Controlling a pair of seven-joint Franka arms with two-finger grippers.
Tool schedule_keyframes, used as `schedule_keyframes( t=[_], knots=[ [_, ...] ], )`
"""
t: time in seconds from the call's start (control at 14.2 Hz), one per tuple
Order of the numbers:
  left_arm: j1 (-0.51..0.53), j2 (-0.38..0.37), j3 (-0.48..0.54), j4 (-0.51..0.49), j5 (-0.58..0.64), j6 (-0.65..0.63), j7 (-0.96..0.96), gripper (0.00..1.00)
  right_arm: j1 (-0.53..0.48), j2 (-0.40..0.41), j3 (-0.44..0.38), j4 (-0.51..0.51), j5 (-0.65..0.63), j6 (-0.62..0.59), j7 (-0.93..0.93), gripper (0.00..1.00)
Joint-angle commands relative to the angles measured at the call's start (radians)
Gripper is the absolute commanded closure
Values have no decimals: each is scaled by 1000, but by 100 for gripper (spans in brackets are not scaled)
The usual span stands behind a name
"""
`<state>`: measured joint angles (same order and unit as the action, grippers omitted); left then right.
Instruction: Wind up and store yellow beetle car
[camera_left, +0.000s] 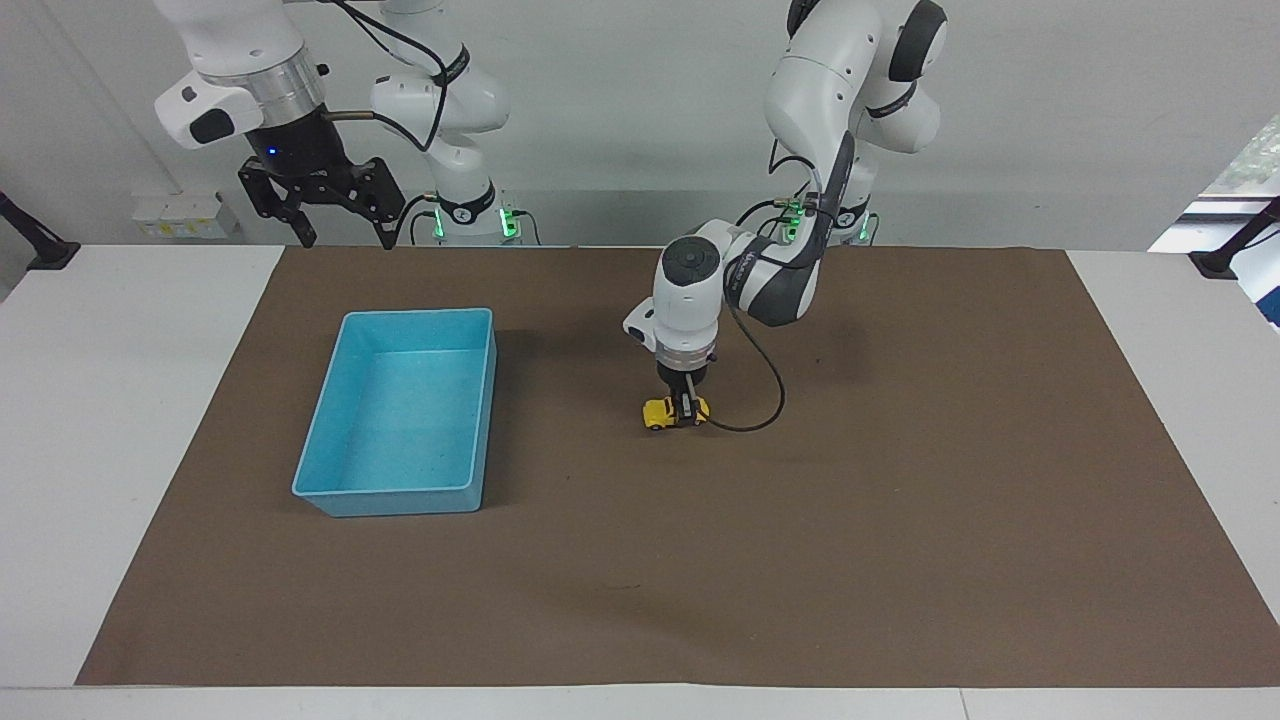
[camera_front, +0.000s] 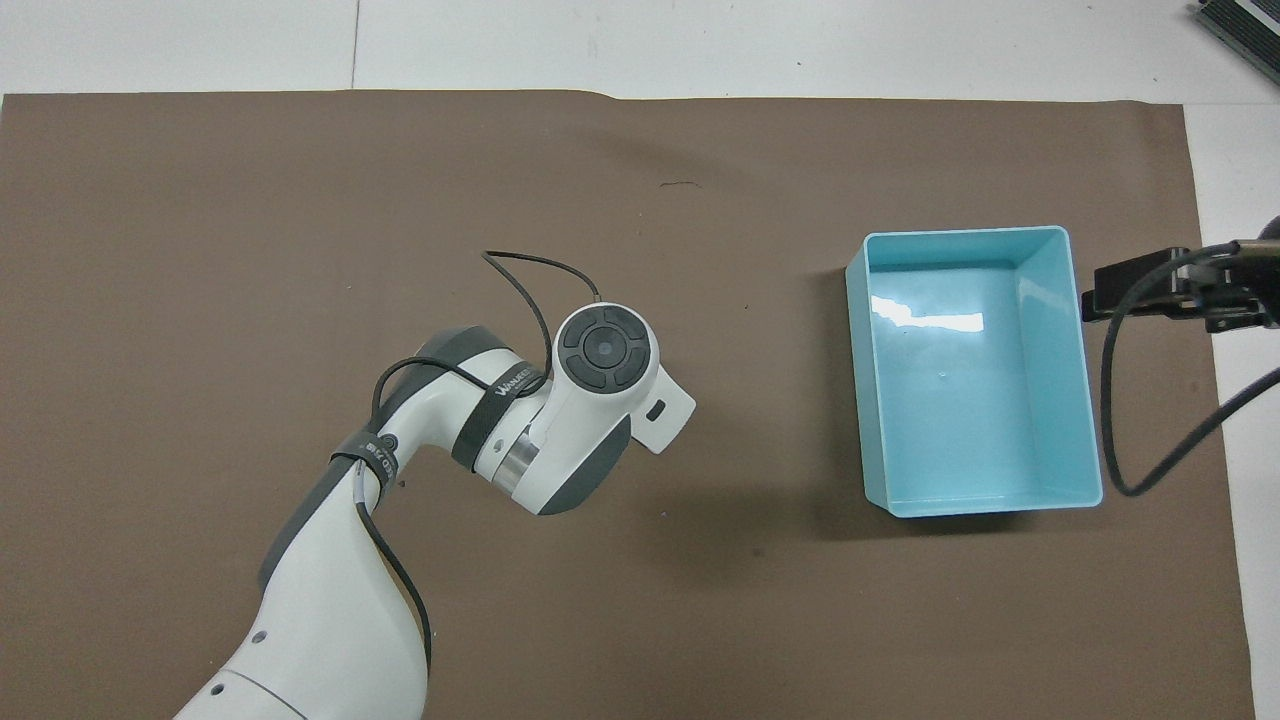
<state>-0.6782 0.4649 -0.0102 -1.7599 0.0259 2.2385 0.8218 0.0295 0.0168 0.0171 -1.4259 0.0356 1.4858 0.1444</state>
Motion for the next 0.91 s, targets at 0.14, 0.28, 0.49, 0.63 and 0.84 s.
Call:
schedule_keyframes(
  t=[0.14,0.28,0.49,0.63,0.84],
  knots=[
    [-12,-26,16,-32,23,-7,-6,100,-11,-14,3,-5,17,-13,18,0],
    [-12,-31,16,-43,23,-2,-4,100,-11,-14,3,-5,18,-13,18,0],
    [11,-51,16,-120,23,96,43,100,-10,-14,3,-5,18,-13,18,0],
    [20,-66,18,-165,23,138,65,100,-10,-14,3,-5,18,-13,18,0],
    [69,-92,15,-207,23,148,147,100,-11,-14,3,-5,18,-13,18,0]
  ],
)
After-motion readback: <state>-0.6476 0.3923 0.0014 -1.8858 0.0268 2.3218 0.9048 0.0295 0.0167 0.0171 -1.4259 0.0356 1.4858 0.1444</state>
